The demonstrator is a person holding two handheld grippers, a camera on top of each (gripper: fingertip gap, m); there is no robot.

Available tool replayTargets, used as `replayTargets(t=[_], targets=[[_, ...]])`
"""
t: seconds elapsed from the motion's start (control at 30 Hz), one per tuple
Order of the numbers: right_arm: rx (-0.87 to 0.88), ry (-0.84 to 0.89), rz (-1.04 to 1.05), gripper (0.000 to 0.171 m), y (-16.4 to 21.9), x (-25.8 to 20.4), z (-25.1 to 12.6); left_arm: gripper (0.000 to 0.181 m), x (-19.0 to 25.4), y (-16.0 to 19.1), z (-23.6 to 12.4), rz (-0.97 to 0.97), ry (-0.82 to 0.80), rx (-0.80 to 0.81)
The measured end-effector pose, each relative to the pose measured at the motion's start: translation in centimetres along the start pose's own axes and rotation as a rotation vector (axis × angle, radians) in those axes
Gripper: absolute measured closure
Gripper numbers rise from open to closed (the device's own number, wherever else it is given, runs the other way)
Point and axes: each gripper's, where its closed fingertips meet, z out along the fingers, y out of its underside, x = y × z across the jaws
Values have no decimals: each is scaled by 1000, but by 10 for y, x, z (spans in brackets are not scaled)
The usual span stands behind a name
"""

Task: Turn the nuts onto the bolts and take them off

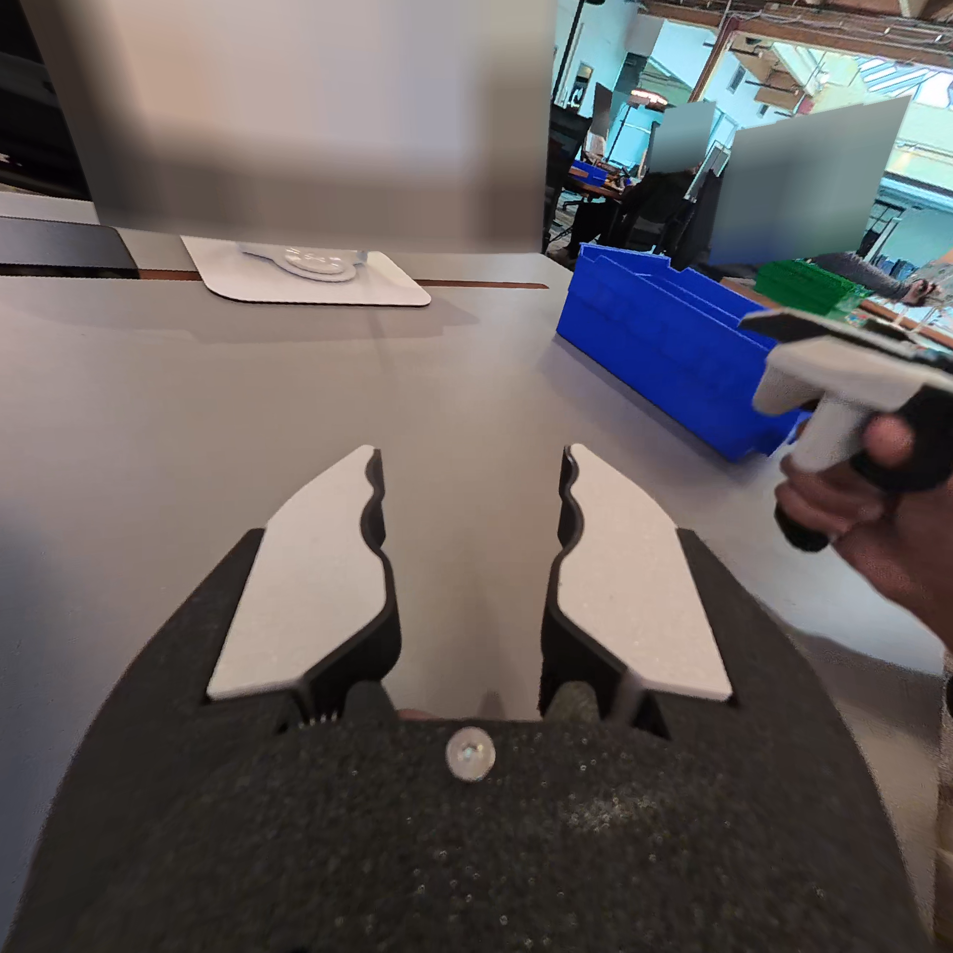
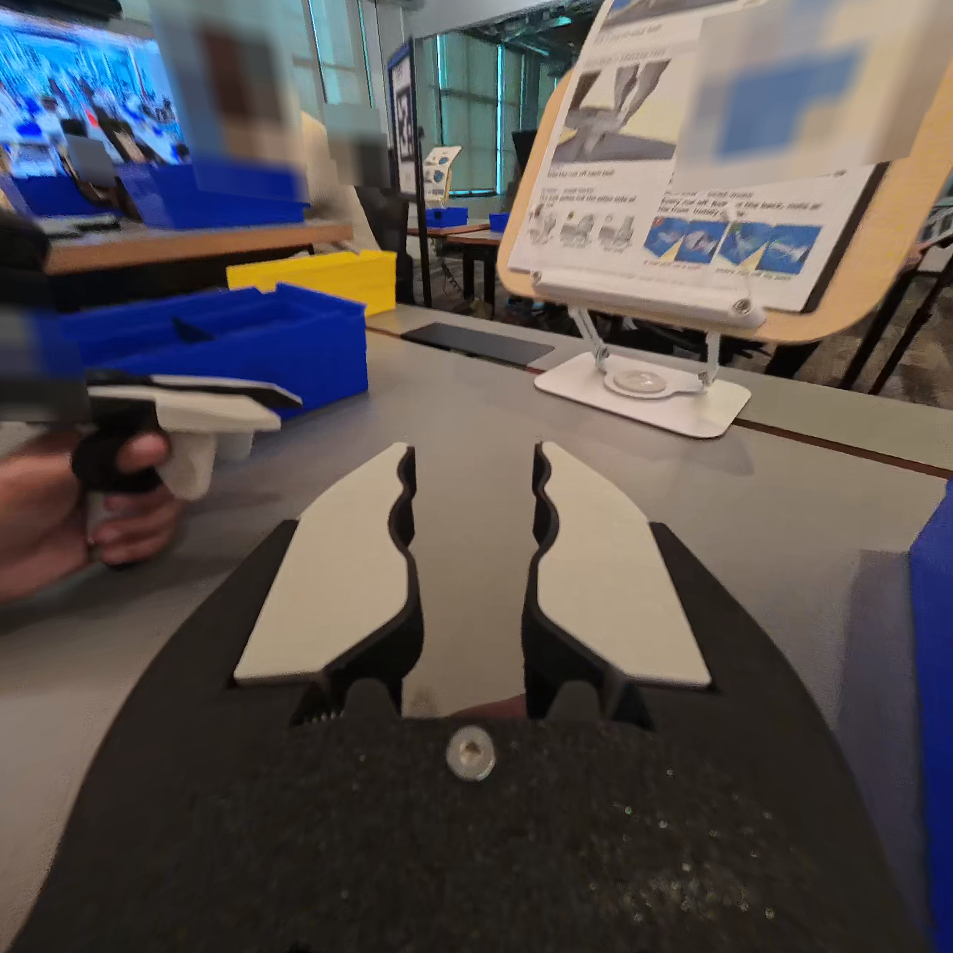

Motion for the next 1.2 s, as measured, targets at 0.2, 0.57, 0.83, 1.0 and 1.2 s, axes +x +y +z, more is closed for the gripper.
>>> replayTargets(t=[0.2,0.57,0.83,1.0,1.2], targets=[[-74,-49,14,121,39,-19,15,117,-3,4,2,-43,-9,-20],[-66,-45,61,123,41,-12,11,118,5,7,5,-4,23,-41],[-67,-56,12,124,40,-16,15,122,34,-22,-29,66,142,-52],[-76,-82,19,124,42,-21,17,126,-39,-70,-122,275,-6,-324],[-84,-90,-8,125,43,-25,18,126,-136,5,-181,189,-21,-1027]])
